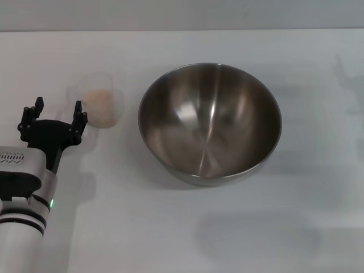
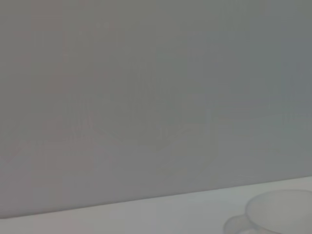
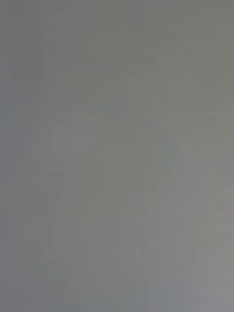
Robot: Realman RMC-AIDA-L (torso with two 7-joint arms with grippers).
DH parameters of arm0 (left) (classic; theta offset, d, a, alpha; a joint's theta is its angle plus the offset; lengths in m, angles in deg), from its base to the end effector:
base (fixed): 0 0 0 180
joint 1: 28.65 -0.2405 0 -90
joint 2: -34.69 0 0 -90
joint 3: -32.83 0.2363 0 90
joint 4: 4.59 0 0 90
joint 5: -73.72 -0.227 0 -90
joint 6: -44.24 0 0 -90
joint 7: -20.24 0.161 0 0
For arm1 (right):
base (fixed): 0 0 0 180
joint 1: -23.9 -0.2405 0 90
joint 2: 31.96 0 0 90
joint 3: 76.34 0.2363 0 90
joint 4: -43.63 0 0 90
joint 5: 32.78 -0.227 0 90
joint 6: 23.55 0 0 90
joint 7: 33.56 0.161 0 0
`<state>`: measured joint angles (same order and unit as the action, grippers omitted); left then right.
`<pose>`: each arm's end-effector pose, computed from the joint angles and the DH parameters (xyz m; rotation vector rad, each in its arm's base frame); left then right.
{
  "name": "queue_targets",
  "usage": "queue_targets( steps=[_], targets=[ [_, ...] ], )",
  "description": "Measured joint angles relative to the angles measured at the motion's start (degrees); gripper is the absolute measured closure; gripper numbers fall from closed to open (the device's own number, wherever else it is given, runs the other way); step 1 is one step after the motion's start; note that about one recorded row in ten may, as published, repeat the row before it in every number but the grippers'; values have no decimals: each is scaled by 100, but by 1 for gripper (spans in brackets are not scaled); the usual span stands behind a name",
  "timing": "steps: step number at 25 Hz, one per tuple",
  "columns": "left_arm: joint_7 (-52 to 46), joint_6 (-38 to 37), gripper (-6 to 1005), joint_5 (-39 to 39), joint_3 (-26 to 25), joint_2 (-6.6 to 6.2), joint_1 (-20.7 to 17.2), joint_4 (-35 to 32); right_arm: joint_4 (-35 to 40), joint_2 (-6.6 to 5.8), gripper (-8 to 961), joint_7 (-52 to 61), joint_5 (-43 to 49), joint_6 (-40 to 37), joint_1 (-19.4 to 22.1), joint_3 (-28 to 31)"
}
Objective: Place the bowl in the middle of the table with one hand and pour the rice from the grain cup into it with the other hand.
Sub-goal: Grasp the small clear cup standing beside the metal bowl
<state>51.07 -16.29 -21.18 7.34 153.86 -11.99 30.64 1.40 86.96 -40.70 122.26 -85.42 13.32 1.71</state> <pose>-0.2915 0.3026 -0.0877 -1.6091 -0.5765 -0.4202 0.2643 0.3595 0.0567 -1.3399 0.2568 0.7720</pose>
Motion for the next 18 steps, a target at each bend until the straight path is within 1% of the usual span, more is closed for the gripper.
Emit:
queue_targets(
  steps=[2,6,7,18],
  targets=[
    [-1,35,243,115,-2,0,96,-75,-10,0,143,1,-7,-6,20,0],
    [-2,78,243,186,-2,0,150,-123,-14,3,143,2,-7,-41,38,0],
    [-5,134,243,247,-4,0,223,-184,-28,6,143,2,-7,-62,54,0],
    [-183,248,246,324,-64,0,411,-429,-72,9,143,3,-8,-66,64,0]
  ],
)
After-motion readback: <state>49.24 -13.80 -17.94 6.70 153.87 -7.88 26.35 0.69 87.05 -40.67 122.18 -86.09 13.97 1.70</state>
